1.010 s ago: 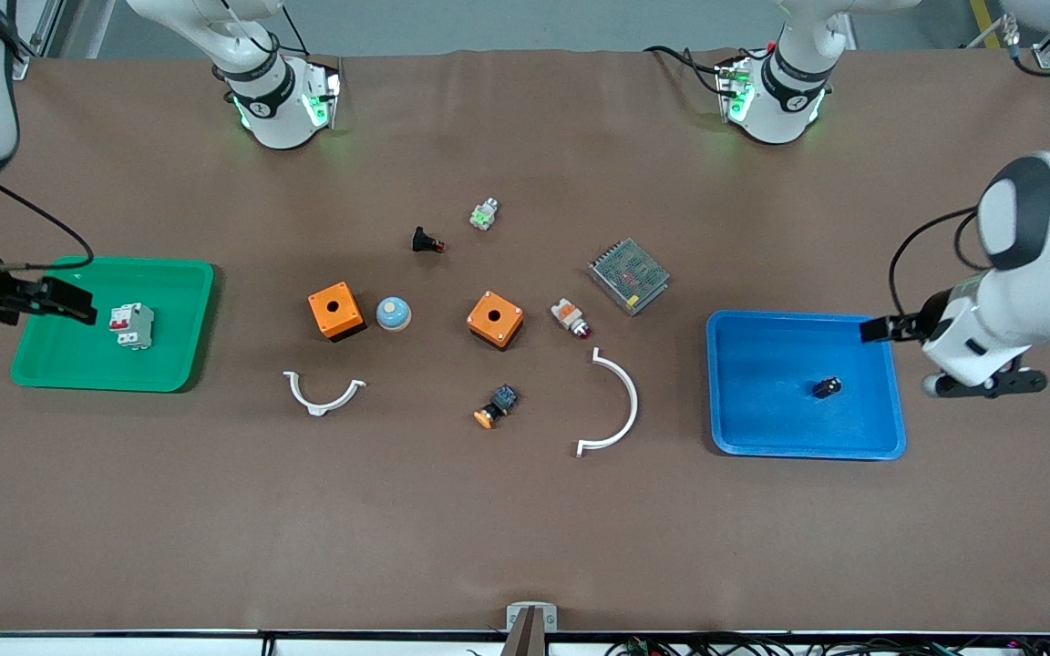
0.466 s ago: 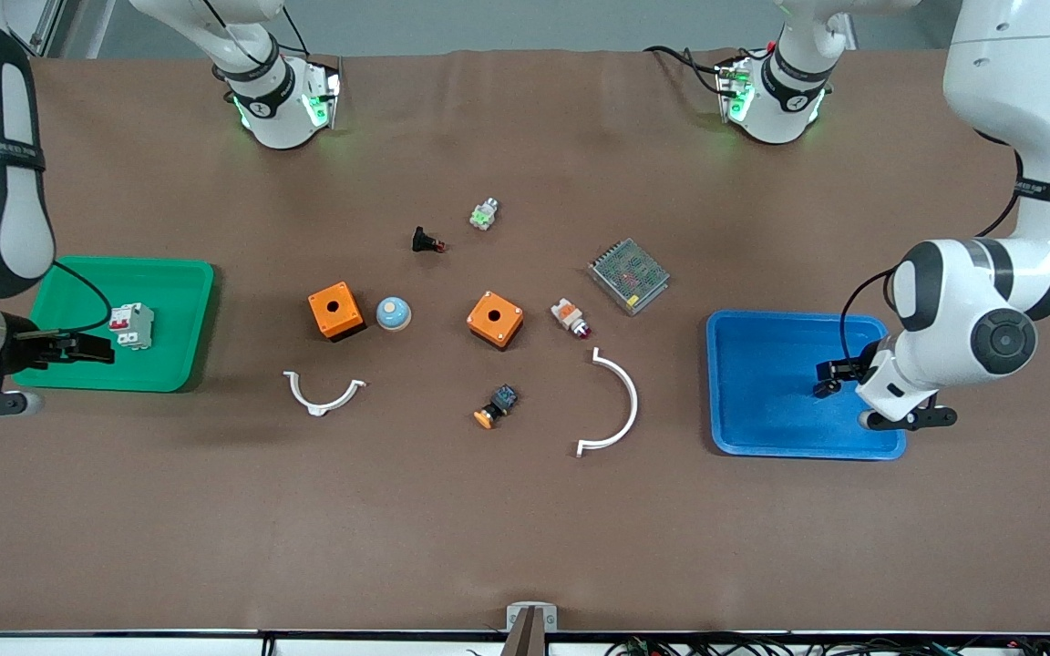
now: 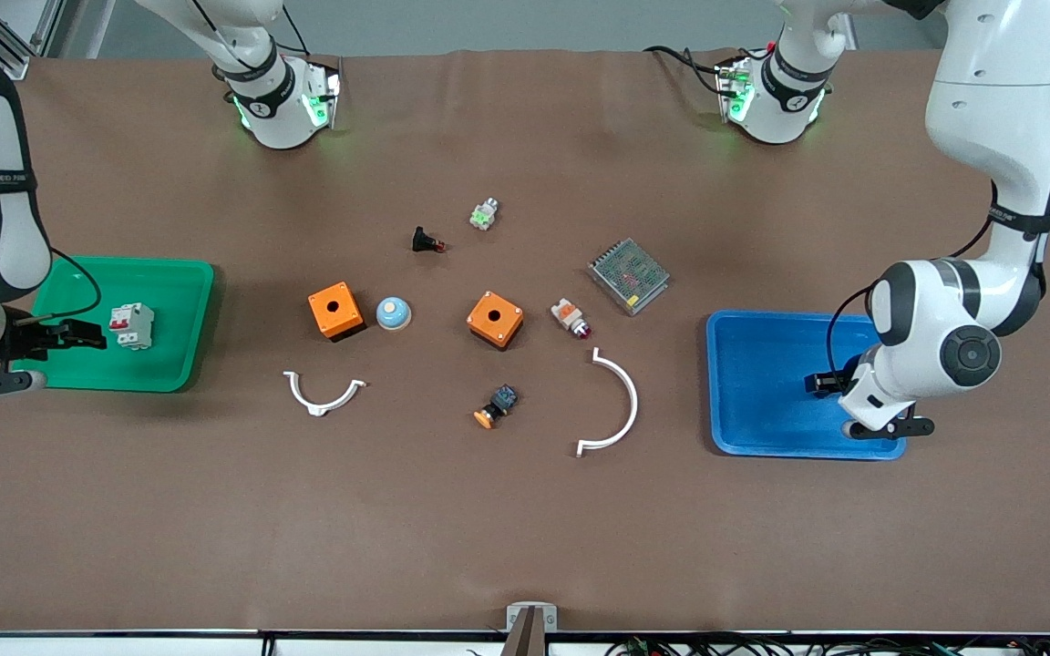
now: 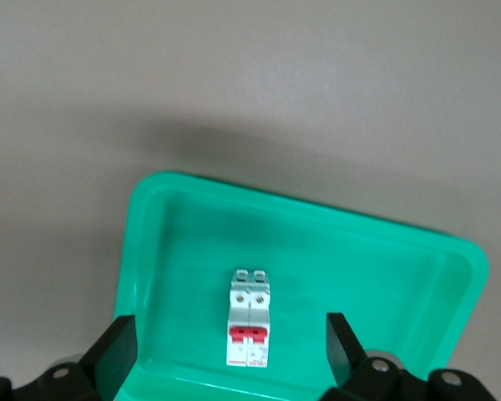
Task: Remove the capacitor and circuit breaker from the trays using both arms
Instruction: 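Close the right gripper on the breaker while the left gripper grasps the capacitor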
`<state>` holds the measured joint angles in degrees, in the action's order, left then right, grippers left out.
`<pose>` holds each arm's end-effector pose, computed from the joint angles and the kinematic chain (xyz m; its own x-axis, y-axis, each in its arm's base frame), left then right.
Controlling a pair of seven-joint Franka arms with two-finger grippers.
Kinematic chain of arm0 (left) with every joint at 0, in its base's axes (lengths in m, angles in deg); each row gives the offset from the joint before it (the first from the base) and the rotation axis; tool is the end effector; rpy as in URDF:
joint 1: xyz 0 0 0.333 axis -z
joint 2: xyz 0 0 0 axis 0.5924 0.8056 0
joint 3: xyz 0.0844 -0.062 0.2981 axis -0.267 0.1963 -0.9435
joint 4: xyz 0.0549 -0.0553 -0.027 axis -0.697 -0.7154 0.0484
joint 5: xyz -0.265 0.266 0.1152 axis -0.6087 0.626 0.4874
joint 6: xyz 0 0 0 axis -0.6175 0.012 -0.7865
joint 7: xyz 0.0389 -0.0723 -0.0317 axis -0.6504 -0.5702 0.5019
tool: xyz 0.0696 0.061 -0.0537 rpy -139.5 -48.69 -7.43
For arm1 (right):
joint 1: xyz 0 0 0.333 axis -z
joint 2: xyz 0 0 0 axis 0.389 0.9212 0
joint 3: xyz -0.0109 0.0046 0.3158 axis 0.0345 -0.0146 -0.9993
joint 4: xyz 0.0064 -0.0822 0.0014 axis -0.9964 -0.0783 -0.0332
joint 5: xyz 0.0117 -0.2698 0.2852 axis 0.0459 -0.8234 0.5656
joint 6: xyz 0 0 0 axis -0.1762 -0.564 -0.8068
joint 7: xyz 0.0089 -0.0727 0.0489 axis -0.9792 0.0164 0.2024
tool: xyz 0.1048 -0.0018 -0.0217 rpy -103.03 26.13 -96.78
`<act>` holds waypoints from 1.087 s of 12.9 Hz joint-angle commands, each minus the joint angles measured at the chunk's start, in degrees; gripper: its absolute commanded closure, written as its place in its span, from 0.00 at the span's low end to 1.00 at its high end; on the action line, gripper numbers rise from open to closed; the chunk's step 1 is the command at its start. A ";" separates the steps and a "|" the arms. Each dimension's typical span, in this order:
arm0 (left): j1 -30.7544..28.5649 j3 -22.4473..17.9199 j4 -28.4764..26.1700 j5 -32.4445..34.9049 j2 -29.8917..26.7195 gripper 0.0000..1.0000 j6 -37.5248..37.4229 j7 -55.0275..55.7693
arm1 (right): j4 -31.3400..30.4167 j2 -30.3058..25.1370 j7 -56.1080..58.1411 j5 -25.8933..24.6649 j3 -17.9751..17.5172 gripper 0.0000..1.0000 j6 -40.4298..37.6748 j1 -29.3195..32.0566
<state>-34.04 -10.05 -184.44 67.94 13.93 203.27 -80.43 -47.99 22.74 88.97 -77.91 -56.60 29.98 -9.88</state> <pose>0.6338 -0.0077 0.2050 0.9888 0.0584 -0.1375 0.0545 -0.9980 -0.0325 0.5883 -0.2010 0.3290 0.9721 0.1724 -0.1592 0.1736 -0.9848 -0.0066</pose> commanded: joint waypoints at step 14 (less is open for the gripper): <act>6.49 5.25 3.58 -0.42 -5.25 1.00 -0.37 12.66 | -12.99 3.92 0.41 -0.19 -1.02 0.00 11.20 5.53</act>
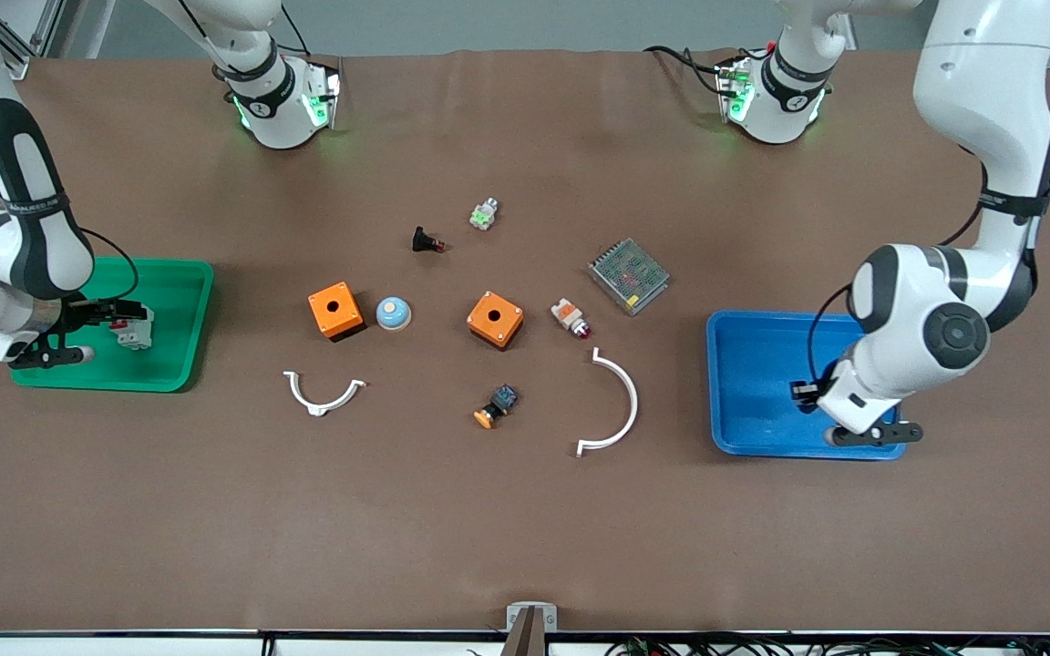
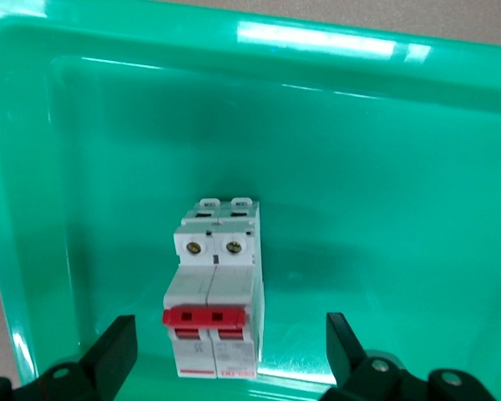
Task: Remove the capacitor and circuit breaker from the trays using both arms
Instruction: 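Carry the breaker with the right gripper while the left gripper carries the capacitor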
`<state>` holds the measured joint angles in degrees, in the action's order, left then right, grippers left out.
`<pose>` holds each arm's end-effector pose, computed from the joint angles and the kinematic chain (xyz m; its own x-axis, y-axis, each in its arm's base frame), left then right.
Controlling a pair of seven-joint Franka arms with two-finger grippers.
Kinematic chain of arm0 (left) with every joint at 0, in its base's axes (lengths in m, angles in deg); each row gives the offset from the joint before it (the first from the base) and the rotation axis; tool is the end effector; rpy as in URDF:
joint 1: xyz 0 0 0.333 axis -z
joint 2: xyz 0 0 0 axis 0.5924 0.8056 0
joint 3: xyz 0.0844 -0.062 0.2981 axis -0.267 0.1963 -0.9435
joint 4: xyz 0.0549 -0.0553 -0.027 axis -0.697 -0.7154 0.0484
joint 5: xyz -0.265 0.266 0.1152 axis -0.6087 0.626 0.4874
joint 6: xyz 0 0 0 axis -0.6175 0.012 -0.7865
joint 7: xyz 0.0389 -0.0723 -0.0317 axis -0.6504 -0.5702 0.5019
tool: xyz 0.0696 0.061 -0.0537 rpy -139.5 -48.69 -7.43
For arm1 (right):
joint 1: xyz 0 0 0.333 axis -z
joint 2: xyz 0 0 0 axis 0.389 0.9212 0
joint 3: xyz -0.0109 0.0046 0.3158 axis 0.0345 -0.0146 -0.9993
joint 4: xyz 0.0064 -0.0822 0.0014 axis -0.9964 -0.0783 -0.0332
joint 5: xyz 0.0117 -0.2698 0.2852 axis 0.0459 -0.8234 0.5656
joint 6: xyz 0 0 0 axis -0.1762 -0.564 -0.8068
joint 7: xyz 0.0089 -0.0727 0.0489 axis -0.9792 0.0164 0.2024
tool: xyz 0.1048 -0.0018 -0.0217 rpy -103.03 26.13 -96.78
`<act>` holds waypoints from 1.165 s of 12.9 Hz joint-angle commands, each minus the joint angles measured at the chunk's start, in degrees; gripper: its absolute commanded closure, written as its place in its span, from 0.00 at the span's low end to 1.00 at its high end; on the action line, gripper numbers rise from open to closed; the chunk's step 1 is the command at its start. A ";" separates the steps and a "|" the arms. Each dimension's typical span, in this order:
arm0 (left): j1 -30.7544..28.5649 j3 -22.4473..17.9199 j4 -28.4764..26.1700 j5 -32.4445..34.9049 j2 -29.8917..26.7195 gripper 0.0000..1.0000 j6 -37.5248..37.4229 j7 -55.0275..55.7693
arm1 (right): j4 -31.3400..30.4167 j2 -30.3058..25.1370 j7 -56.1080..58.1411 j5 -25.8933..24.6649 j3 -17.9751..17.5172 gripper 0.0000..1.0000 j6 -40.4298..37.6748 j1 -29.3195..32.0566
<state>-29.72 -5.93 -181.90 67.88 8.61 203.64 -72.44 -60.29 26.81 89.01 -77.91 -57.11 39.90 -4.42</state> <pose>0.6491 -0.1011 0.2840 0.9983 0.0587 0.0008 0.0587 -0.9982 0.0148 0.5191 -0.2323 0.2119 0.9617 0.1006 -0.2550 0.0876 -0.9942 -0.0619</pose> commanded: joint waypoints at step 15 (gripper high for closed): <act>22.83 1.50 20.74 -0.36 20.81 1.00 6.19 44.86 | 24.77 -0.32 0.20 1.30 -5.43 0.90 -22.45 -6.41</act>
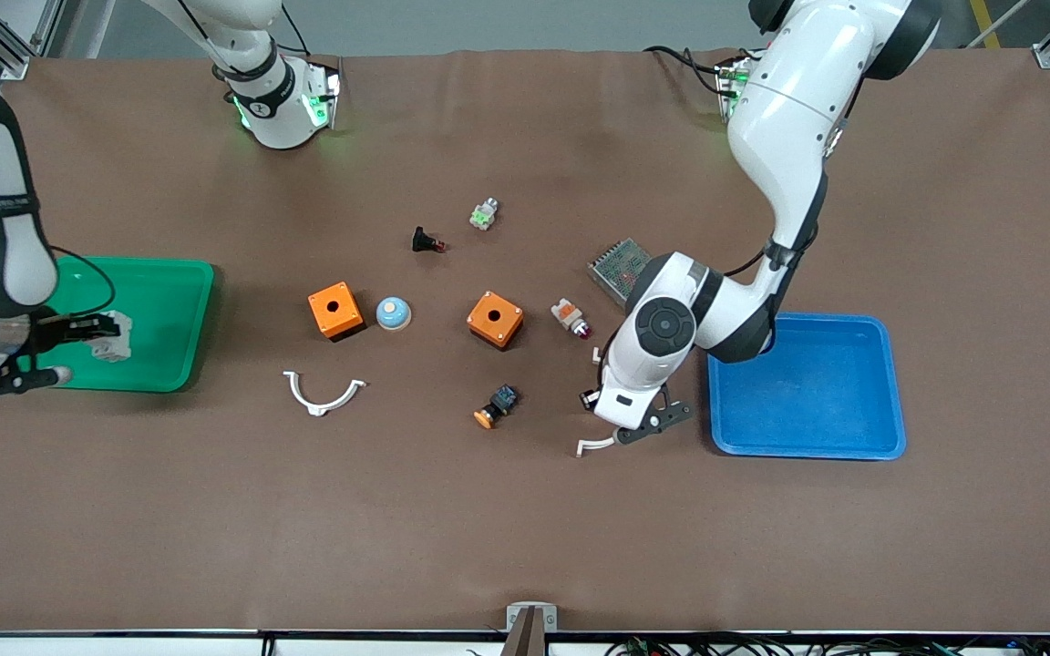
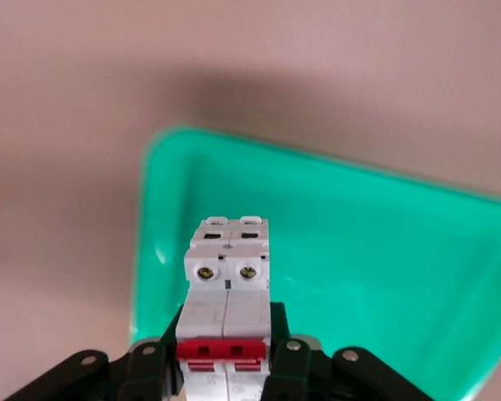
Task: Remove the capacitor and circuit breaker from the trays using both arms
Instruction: 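Carry the breaker with the right gripper while the left gripper carries the capacitor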
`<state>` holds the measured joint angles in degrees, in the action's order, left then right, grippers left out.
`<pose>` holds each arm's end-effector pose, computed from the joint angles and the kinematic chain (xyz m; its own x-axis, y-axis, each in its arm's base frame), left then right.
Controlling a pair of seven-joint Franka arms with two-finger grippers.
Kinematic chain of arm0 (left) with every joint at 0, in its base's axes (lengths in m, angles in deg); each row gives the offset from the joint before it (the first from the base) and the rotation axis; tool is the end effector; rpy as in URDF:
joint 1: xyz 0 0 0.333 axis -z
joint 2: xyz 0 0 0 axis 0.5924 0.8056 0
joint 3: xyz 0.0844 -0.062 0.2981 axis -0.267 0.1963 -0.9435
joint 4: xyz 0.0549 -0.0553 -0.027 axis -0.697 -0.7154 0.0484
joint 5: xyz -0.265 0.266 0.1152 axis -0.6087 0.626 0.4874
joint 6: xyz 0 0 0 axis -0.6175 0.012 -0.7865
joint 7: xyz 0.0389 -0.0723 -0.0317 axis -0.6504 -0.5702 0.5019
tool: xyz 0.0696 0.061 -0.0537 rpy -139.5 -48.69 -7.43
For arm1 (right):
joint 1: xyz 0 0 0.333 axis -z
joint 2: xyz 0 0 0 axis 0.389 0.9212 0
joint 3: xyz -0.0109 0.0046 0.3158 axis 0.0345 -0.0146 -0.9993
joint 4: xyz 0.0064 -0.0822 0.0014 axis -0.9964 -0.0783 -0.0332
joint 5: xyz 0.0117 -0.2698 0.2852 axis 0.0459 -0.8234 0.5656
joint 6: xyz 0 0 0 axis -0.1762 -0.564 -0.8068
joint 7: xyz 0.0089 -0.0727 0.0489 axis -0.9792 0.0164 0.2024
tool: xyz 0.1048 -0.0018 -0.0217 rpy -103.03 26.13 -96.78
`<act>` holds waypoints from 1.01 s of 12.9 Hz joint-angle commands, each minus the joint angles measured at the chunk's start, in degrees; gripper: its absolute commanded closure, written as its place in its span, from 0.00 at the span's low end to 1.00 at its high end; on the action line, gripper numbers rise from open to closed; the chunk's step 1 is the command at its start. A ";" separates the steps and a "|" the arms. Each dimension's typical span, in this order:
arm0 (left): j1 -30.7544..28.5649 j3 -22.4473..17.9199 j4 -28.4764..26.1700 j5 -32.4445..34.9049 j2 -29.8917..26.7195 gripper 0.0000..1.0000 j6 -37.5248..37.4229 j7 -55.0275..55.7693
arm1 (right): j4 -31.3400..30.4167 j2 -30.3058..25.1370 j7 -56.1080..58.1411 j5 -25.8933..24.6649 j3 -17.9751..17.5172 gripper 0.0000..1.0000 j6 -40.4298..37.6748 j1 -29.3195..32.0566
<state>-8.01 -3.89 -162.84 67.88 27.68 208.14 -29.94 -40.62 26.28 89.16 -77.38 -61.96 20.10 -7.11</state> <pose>0.6208 -0.3871 0.2068 0.9178 0.3971 0.0058 0.3946 -0.9136 0.0980 0.6079 -0.1811 0.3333 0.9483 0.2152 -0.2335 0.1992 -0.9758 -0.0903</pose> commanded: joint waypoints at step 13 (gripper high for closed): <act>0.69 -1.08 3.35 0.26 -5.97 0.00 -3.82 4.66 | 13.36 9.33 -46.43 5.69 -0.58 0.91 -0.45 -37.21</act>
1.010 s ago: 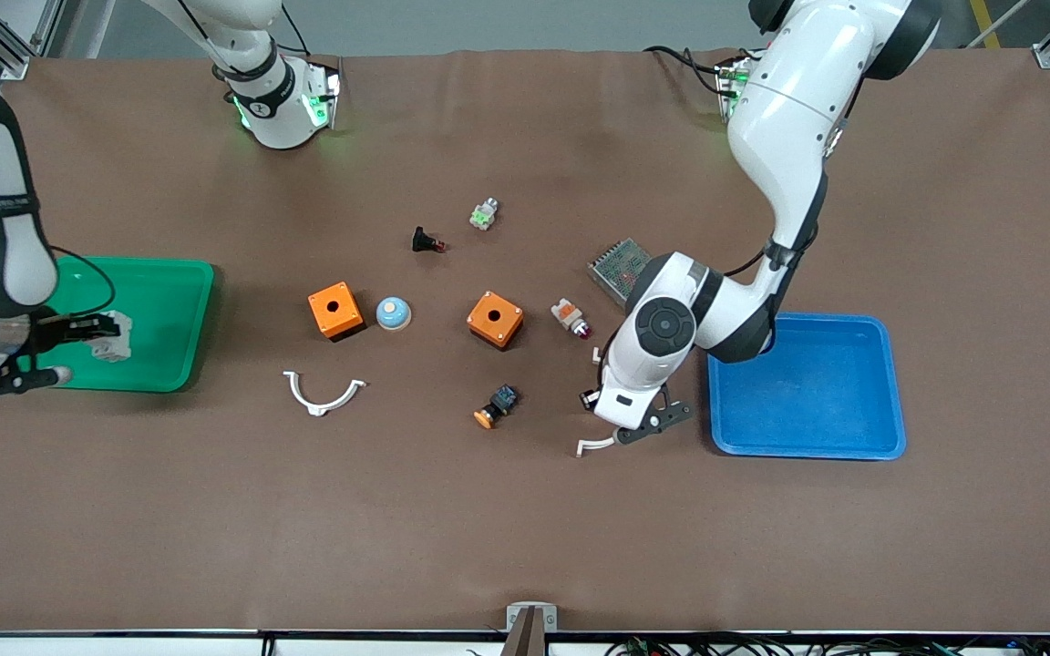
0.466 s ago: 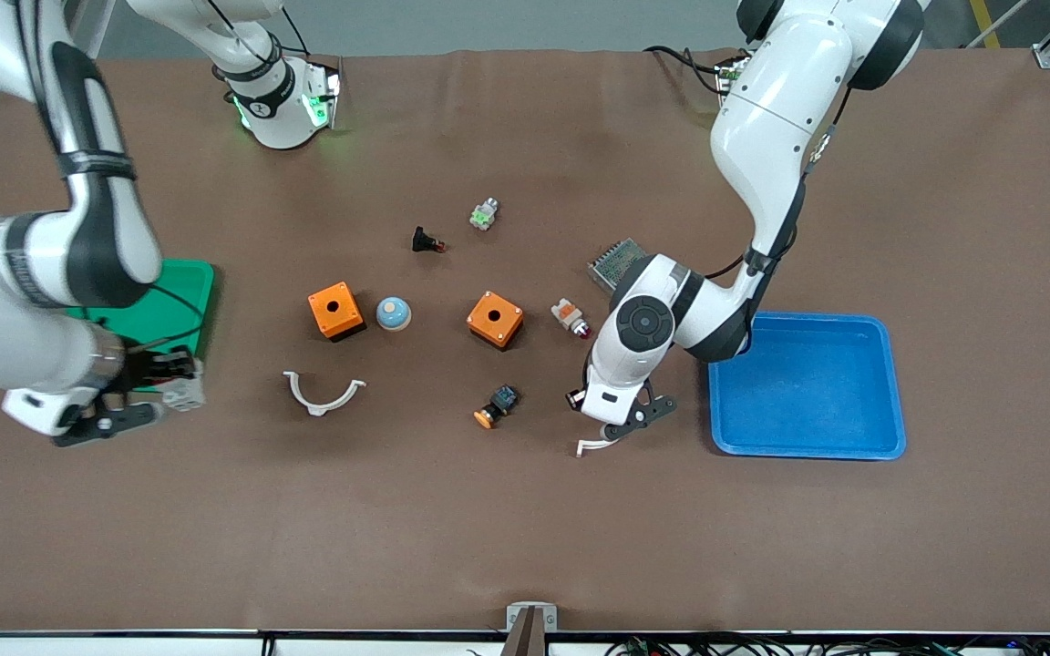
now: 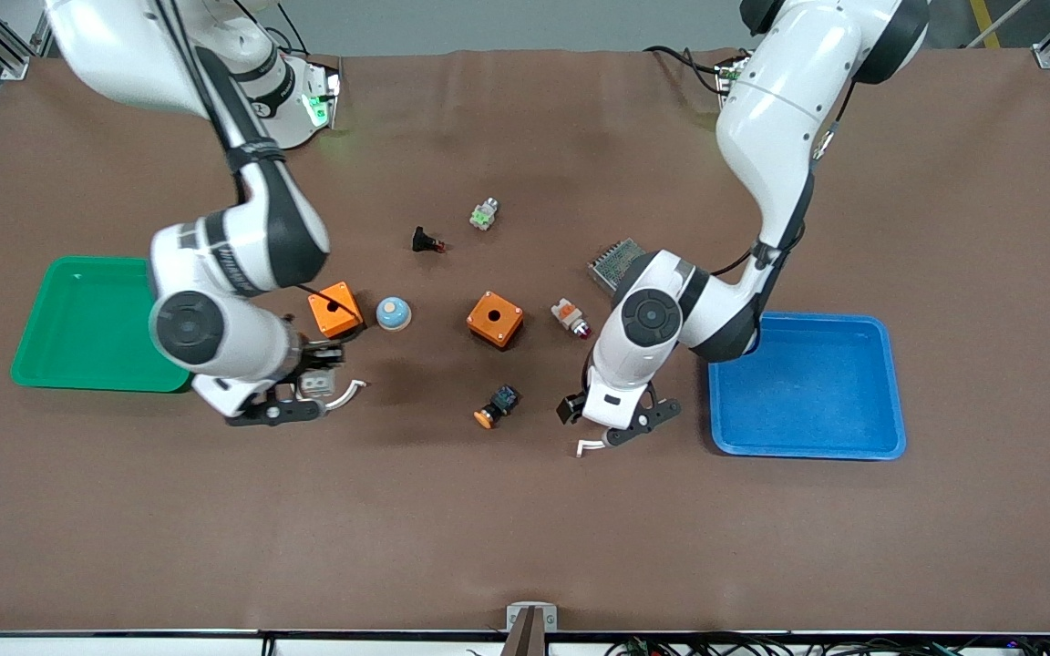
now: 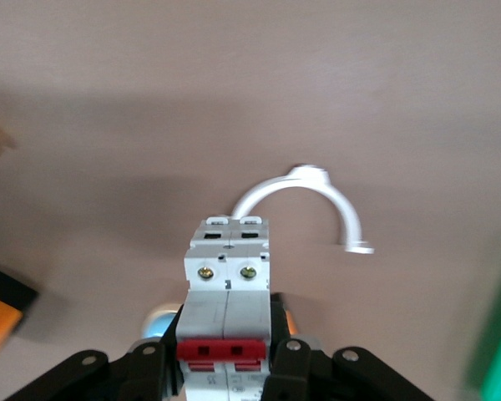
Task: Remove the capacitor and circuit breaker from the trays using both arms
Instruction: 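Carry the breaker with the right gripper while the left gripper carries the capacitor, then lower the breaker with the right gripper while the left gripper releases the capacitor, then open the right gripper on the breaker while the left gripper withdraws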
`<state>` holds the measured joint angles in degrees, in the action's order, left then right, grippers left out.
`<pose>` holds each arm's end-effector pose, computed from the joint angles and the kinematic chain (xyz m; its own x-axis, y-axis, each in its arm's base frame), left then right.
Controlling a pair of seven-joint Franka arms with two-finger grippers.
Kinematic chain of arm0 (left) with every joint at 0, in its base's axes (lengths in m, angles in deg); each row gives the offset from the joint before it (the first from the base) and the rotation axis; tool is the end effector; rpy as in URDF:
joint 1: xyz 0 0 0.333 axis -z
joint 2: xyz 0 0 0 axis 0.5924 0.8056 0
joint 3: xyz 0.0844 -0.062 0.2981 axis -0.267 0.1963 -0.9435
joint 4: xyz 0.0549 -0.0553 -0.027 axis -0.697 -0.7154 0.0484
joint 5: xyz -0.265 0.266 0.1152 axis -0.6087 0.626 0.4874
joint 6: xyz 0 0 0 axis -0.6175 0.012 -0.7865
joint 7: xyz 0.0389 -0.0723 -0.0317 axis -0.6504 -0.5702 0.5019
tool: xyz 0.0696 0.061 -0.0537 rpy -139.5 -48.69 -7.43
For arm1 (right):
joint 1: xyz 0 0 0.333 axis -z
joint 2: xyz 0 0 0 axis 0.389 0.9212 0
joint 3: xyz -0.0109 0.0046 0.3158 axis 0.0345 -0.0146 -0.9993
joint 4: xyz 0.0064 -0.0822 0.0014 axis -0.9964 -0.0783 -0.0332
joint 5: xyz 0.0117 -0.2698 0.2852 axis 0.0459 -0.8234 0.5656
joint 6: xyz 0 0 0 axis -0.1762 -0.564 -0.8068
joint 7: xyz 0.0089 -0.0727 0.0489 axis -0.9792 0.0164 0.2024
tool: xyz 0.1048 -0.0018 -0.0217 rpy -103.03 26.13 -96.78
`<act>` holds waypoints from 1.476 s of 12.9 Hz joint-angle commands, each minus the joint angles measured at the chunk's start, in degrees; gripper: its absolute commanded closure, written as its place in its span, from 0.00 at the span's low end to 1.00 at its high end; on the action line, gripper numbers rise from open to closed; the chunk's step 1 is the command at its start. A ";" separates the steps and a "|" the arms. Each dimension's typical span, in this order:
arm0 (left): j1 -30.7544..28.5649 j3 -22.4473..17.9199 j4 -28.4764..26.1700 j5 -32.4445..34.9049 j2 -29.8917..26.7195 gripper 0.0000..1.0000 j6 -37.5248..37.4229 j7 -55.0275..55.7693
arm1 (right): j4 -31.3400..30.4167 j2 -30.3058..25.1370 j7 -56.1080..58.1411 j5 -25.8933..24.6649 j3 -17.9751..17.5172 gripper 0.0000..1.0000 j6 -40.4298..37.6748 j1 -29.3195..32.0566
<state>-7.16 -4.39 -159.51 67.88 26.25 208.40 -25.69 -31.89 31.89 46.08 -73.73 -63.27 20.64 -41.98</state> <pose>0.6340 -0.4004 0.2519 0.8866 0.4598 0.0497 0.4463 -0.8789 0.1683 0.6325 0.2285 0.3365 0.9799 0.0624 -0.1893 0.0662 -0.9977 0.0138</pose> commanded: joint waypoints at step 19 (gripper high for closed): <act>-21.60 -0.40 -0.69 9.41 -34.09 0.00 -40.29 -40.18 | 8.70 7.37 -12.33 3.98 1.52 0.00 10.70 -6.14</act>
<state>-27.10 -5.59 -158.48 77.92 -5.00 169.74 -63.26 -22.20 45.02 34.66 -70.07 -62.33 32.94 -48.70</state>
